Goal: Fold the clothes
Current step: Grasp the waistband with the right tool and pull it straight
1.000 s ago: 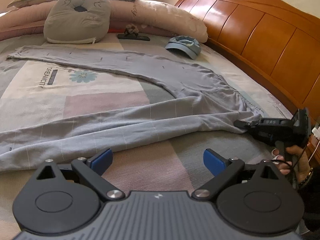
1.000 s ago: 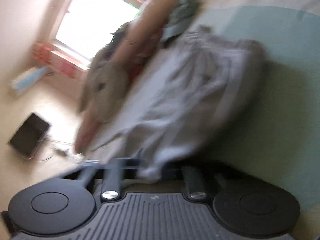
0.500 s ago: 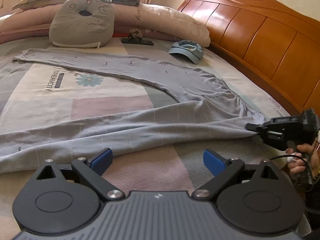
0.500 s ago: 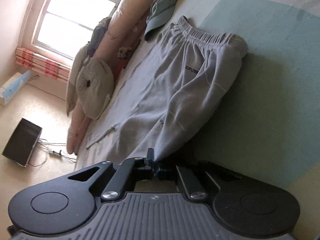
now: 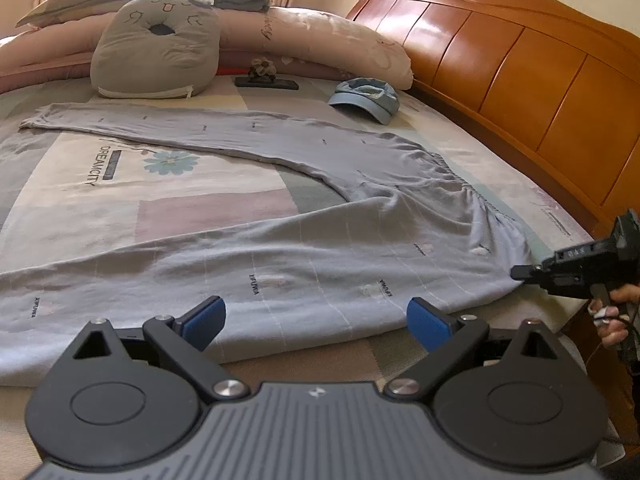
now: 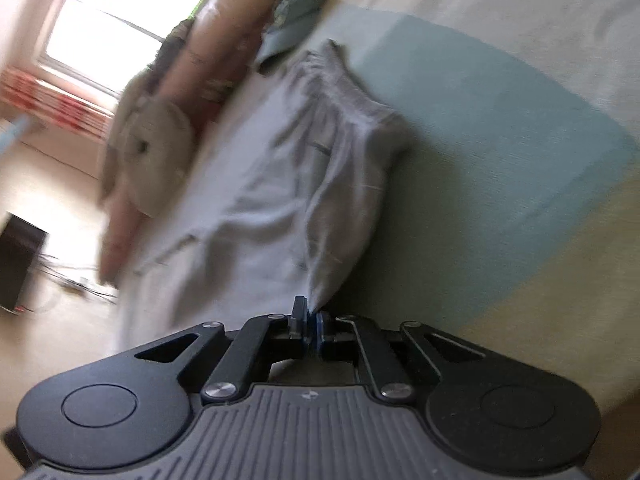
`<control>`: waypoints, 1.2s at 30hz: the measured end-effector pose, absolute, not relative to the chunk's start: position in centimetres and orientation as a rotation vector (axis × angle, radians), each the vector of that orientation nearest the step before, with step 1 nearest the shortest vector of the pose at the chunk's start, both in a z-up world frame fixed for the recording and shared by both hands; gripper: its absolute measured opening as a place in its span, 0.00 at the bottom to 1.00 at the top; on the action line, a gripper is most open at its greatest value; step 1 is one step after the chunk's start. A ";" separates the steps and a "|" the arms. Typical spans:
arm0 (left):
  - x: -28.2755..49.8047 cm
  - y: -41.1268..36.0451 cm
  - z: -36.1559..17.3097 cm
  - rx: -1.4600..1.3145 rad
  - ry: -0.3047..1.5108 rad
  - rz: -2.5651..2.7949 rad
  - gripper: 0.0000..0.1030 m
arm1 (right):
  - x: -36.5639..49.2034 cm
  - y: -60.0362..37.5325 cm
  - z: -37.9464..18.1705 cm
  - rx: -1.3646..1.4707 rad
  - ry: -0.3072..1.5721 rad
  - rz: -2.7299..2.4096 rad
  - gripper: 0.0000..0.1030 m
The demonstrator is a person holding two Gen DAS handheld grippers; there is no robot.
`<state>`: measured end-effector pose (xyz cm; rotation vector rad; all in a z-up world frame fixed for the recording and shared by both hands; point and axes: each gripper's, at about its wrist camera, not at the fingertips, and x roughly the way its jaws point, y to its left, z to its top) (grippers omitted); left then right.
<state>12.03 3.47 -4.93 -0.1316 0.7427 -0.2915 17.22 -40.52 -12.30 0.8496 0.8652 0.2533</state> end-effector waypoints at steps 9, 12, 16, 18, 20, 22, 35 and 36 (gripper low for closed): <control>12.2 3.3 -5.3 -0.133 0.757 -0.294 0.94 | 16.6 -43.0 -13.0 0.935 0.751 0.180 0.30; 12.2 3.2 -5.5 -0.133 0.762 -0.295 0.94 | 17.6 -43.6 -13.9 0.996 0.711 0.173 0.29; 12.2 3.1 -5.5 -0.133 0.765 -0.292 0.94 | 19.0 -43.2 -14.0 0.963 0.694 0.154 0.22; 12.2 3.1 -5.5 -0.131 0.768 -0.289 0.94 | 19.2 -43.1 -14.2 0.953 0.698 0.136 0.08; 12.3 3.0 -5.6 -0.128 0.773 -0.288 0.94 | 19.0 -43.0 -14.5 0.954 0.692 0.129 0.07; 12.4 3.0 -5.7 -0.127 0.776 -0.286 0.94 | 18.5 -43.0 -14.3 0.949 0.690 0.118 0.06; 12.6 3.0 -5.7 -0.129 0.773 -0.296 0.94 | 14.3 -42.4 -12.3 0.796 0.699 0.075 0.10; 12.6 3.0 -5.6 -0.127 0.772 -0.299 0.94 | 14.1 -42.4 -11.9 0.774 0.693 0.061 0.11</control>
